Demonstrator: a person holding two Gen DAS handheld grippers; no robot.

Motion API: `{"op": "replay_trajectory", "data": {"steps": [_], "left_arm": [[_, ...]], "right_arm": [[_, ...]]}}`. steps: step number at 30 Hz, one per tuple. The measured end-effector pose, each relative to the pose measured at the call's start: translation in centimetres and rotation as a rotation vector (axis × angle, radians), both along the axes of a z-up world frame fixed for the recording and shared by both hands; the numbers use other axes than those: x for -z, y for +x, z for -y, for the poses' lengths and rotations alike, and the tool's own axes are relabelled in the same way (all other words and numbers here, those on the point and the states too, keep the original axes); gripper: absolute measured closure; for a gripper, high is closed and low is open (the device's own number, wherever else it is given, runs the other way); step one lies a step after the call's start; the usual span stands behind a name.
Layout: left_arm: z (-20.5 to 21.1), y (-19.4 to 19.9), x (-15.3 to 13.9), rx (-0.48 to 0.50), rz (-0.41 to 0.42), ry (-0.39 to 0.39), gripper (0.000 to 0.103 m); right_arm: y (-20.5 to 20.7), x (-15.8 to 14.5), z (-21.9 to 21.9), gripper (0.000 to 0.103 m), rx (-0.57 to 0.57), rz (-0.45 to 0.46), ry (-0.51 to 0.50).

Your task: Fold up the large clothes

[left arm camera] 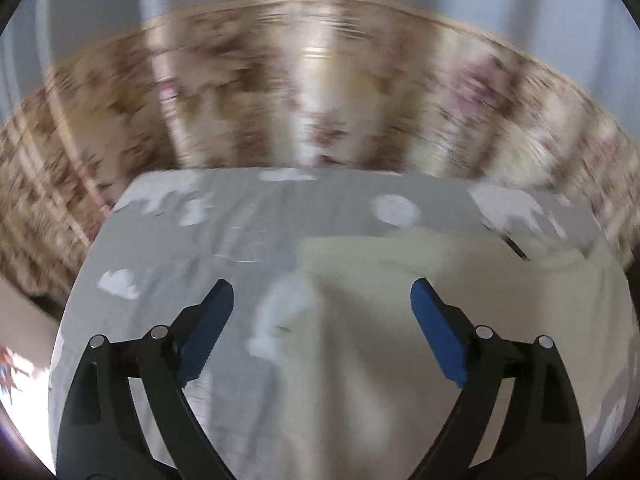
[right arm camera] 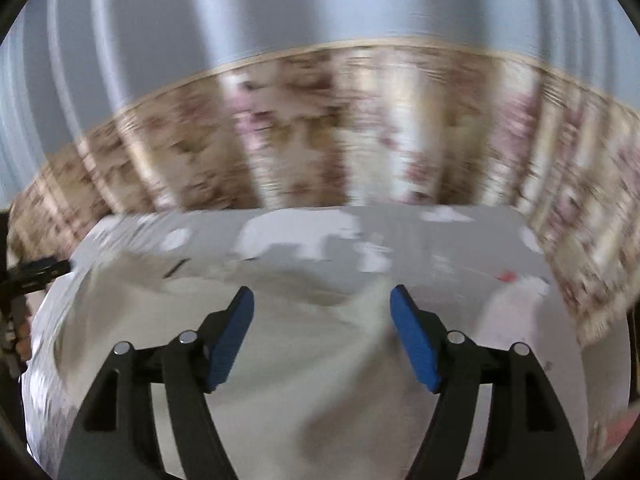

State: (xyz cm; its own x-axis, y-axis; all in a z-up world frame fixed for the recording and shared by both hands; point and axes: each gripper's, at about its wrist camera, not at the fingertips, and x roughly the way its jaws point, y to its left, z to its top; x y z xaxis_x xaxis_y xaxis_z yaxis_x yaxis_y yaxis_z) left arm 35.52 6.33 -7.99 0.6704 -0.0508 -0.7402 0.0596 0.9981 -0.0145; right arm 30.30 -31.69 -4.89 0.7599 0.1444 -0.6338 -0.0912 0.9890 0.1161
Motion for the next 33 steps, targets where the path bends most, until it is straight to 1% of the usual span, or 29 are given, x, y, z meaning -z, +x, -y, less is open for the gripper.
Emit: {"op": "replay_trajectory", "data": {"steps": [2, 3, 5, 6, 7, 8, 9, 10, 12, 15, 17, 18, 20, 22, 24, 25, 27, 29, 30, 31, 32, 33], "left_arm": [[2.5, -0.2, 0.7, 0.058, -0.016, 0.045, 0.013], [3.7, 0.1, 1.7, 0.073, -0.026, 0.086, 0.013], [4.6, 0.8, 3.7, 0.064, -0.061, 0.155, 0.013], [4.6, 1.5, 4.9, 0.051, -0.085, 0.171, 0.013], [3.9, 2.5, 6.3, 0.032, -0.120, 0.147, 0.012], [3.1, 3.4, 7.3, 0.025, -0.150, 0.094, 0.010], [2.2, 4.3, 8.0, 0.010, -0.173, 0.047, 0.010], [1.5, 4.7, 8.3, -0.009, -0.181, 0.031, 0.010], [1.0, 5.5, 8.6, -0.031, -0.188, 0.027, 0.009], [1.6, 6.1, 8.6, -0.045, -0.186, 0.089, 0.008], [2.2, 5.1, 7.7, -0.051, -0.164, 0.154, 0.011], [2.2, 4.4, 7.1, -0.056, -0.148, 0.176, 0.011], [2.2, 2.0, 5.1, -0.052, -0.104, 0.194, 0.011], [1.8, -1.1, 3.2, -0.052, -0.061, 0.174, 0.010], [1.7, -3.6, 2.3, -0.056, -0.046, 0.134, 0.007], [2.0, -5.0, 2.2, -0.058, -0.041, 0.096, 0.007], [3.0, -7.3, 2.7, -0.055, -0.046, 0.051, 0.006], [4.3, -8.2, 3.9, -0.047, -0.048, 0.065, 0.006], [4.9, -8.3, 4.7, -0.050, -0.050, 0.092, 0.006], [5.4, -8.2, 5.8, -0.056, -0.067, 0.129, 0.005], [5.4, -7.9, 6.7, -0.052, -0.085, 0.126, 0.005], [4.9, -7.7, 7.4, -0.050, -0.105, 0.089, 0.005]], "right_arm": [[0.0, 0.8, -2.1, 0.032, -0.076, -0.026, -0.040], [0.2, 1.8, -3.4, 0.032, -0.116, -0.072, -0.088], [1.3, 4.2, -4.2, 0.032, -0.115, -0.155, -0.179], [2.3, 5.7, -4.1, 0.032, -0.099, -0.191, -0.208], [3.2, 6.9, -3.3, 0.031, -0.085, -0.206, -0.179], [3.7, 7.5, -2.7, 0.030, -0.069, -0.216, -0.139], [4.4, 8.1, -1.7, 0.029, -0.049, -0.234, -0.083], [4.9, 8.4, -1.2, 0.029, -0.042, -0.240, -0.058], [5.6, 8.7, -1.2, 0.027, -0.026, -0.228, -0.073], [5.4, 8.6, -1.9, 0.027, -0.014, -0.220, -0.102], [4.4, 7.8, -1.6, 0.027, 0.002, -0.191, -0.105], [3.0, 6.8, -1.3, 0.027, 0.014, -0.158, -0.106], [0.7, 5.3, -1.1, 0.025, 0.020, -0.098, -0.088], [-2.7, 3.9, -1.0, 0.025, 0.034, -0.046, -0.046], [-5.4, 3.7, -1.8, 0.024, 0.045, -0.019, -0.013], [-6.2, 3.9, -2.4, 0.024, 0.039, -0.014, -0.003], [-7.9, 4.7, -4.7, 0.024, 0.011, 0.001, -0.010], [-8.3, 5.8, -6.5, 0.024, 0.035, 0.005, -0.071], [-8.0, 6.8, -7.1, 0.024, 0.055, -0.017, -0.110], [-7.8, 7.5, -7.2, 0.024, 0.063, -0.046, -0.129], [-7.4, 8.1, -7.0, 0.024, 0.065, -0.069, -0.132], [-7.2, 8.5, -6.7, 0.021, 0.069, -0.083, -0.122]]}}
